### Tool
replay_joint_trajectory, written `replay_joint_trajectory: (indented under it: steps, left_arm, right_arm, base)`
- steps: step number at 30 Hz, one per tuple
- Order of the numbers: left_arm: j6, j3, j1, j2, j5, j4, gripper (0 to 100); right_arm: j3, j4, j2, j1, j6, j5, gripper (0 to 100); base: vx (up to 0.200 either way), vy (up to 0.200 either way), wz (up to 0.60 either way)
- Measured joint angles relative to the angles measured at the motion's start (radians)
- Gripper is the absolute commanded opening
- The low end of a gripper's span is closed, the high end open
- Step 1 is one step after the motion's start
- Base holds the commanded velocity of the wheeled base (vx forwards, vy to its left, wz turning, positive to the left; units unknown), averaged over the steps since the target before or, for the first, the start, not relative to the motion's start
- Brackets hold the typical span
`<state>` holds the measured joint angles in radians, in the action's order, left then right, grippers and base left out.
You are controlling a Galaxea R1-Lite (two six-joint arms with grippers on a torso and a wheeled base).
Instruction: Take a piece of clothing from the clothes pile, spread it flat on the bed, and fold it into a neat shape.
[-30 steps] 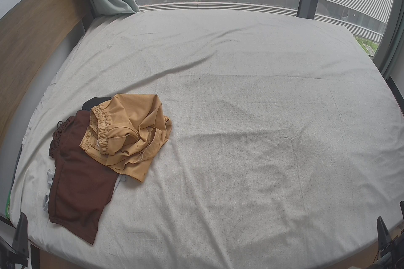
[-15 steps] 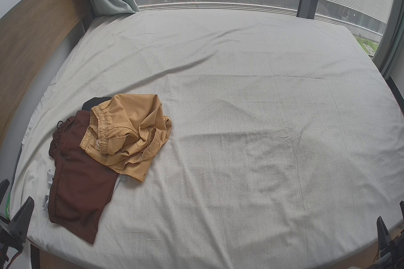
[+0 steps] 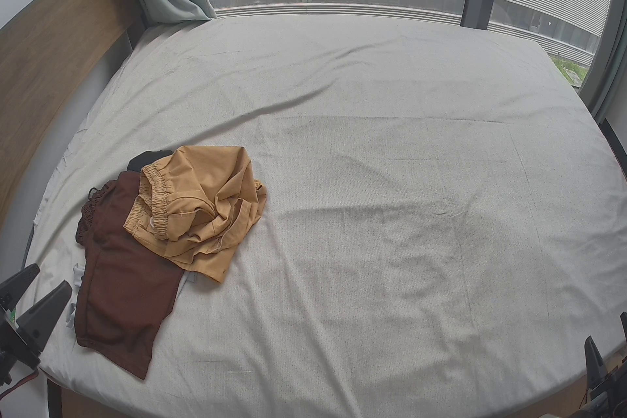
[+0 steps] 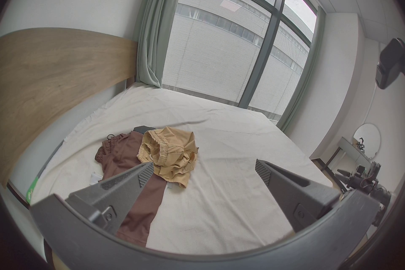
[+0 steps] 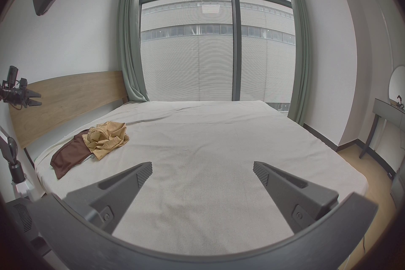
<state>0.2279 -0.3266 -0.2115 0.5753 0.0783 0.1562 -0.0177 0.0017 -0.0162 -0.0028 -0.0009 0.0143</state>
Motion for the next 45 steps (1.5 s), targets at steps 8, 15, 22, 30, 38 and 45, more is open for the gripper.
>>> replay_joint_trajectory:
  steps: [8, 15, 22, 30, 38, 45]
  left_arm:
    - [0.020, 0.006, 0.004, 0.120, 0.020, 0.104, 100]
    - [0.026, 0.008, 0.009, 0.235, 0.025, 0.200, 100]
    - [0.028, 0.003, 0.020, 0.337, 0.056, 0.246, 100]
    - [0.025, 0.003, 0.137, 0.453, 0.187, 0.324, 100]
    - [0.025, 0.006, 0.204, 0.557, 0.240, 0.367, 100]
    - [0.023, -0.001, 0.211, 0.651, 0.241, 0.434, 100]
  right_arm:
    - [0.000, 0.000, 0.000, 0.001, -0.001, 0.001, 100]
    - [0.000, 0.000, 0.000, 0.001, 0.000, 0.001, 100]
    - [0.000, 0.000, 0.000, 0.001, 0.000, 0.001, 100]
    - [0.000, 0.000, 0.000, 0.001, 0.000, 0.001, 100]
    - [0.000, 0.000, 0.000, 0.001, 0.000, 0.001, 100]
    - [0.000, 0.000, 0.000, 0.001, -0.001, 0.001, 100]
  base:
    - [0.000, 0.000, 0.00]
    - [0.000, 0.000, 0.00]
    - [0.000, 0.000, 0.00]
    - [0.000, 0.000, 0.00]
    - [0.000, 0.000, 0.00]
    - [0.000, 0.000, 0.00]
